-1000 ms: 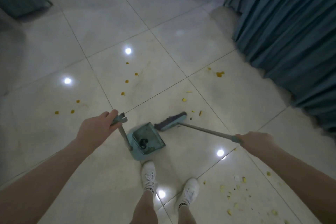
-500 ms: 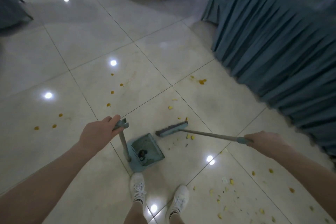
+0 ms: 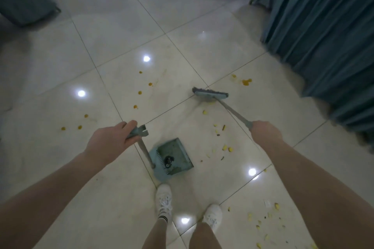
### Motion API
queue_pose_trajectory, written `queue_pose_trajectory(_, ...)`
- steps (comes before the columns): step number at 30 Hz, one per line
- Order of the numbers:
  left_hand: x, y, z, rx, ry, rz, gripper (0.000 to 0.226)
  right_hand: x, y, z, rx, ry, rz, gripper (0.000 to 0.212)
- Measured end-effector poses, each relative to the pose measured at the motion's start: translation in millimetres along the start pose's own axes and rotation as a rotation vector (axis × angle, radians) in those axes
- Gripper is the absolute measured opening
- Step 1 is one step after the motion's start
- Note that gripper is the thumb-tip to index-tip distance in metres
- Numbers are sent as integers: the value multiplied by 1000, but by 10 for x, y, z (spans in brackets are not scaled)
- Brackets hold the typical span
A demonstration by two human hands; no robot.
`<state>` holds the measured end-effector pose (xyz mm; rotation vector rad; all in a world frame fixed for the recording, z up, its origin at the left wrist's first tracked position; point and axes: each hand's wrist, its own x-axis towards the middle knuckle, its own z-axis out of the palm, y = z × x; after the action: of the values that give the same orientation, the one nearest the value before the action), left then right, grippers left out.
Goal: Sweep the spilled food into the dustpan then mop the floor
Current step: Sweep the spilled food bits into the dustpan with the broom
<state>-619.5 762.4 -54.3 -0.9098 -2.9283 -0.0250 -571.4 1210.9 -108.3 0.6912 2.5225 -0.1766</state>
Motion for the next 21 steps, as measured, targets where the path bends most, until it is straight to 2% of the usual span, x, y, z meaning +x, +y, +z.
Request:
queue_pose_trajectory(3, 57, 18, 29, 15, -15, 12, 31, 32, -29, 111, -58, -37, 17, 28)
queue_pose_trajectory(7, 141, 118, 8, 21, -44, 35, 30, -241, 252, 340, -102, -108, 4, 27)
queue_pose_trajectory(10, 185, 167, -13, 14, -5, 141, 43, -611, 683, 452, -179, -155, -12, 35)
queue_pose_trajectory(14, 182, 236, -43, -46, 36, 145, 64, -1196, 1424, 507, -320, -211, -31, 33)
queue_pose_trajectory(21, 300, 249, -61, -111, 44, 228, 67, -2029, 2289, 413, -465, -242, 1, 42)
